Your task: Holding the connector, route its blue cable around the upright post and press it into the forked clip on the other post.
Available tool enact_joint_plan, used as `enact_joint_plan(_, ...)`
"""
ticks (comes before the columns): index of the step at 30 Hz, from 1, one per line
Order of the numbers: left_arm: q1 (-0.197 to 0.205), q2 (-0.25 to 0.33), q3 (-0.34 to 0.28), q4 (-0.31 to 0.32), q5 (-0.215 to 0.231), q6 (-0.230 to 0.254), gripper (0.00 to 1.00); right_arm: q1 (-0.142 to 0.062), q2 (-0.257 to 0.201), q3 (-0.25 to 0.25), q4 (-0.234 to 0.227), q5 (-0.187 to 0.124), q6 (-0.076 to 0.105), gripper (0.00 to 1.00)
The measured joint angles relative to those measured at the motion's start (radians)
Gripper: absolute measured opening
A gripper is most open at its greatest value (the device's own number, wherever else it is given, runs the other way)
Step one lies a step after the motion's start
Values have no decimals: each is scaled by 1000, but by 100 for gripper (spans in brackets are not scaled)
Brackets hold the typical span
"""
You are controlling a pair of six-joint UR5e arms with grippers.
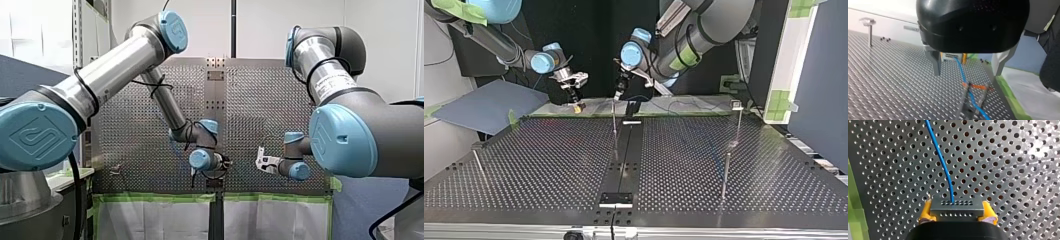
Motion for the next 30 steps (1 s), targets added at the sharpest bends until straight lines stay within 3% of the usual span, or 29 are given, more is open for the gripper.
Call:
enact_joint_plan(8,-40,76,-76,72,-8,-36,100,1,0,0,3,0,0,0)
enact_joint_plan(15,-92,139,-139,133,-62,-98,100,4,0,0,11,2,1,0)
enact_joint_plan(20,-96,180,-180,154,-97,-138,100,7,0,0,13,2,2,0)
enact_joint_plan(30,-92,268,-269,184,-68,-227,100,9,0,0,10,2,13,0)
